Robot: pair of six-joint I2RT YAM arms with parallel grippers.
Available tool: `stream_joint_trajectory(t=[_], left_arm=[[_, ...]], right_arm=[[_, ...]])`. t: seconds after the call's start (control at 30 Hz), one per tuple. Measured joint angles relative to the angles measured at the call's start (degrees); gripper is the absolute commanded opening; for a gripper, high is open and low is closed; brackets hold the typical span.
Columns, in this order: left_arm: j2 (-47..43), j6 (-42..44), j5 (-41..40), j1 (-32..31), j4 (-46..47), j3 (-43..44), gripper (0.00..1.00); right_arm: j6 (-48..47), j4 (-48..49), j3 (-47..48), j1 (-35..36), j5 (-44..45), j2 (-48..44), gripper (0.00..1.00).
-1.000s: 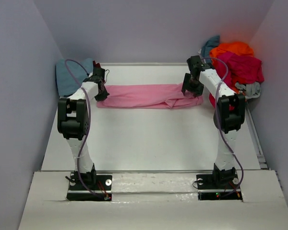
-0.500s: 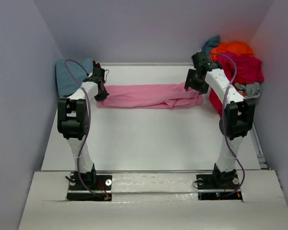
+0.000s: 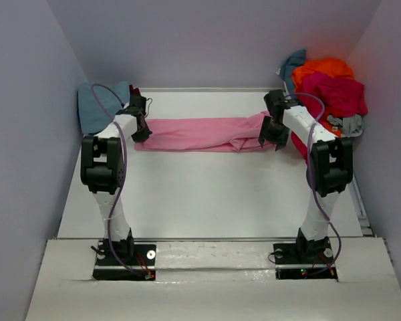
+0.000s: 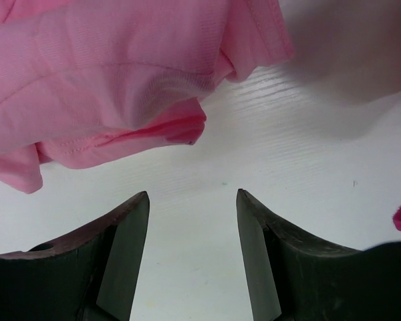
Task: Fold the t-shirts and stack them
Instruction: Fold the tshirt
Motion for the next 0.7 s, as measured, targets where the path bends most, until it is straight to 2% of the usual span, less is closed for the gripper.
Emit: stream_joint_trajectory(t=[0.7], left_arm=[[0.0, 0.55, -0.02, 0.0, 0.0, 0.0, 0.06]], right_arm=[[0.13, 2.29, 4.26, 0.0, -0.17, 7.85, 0.6]])
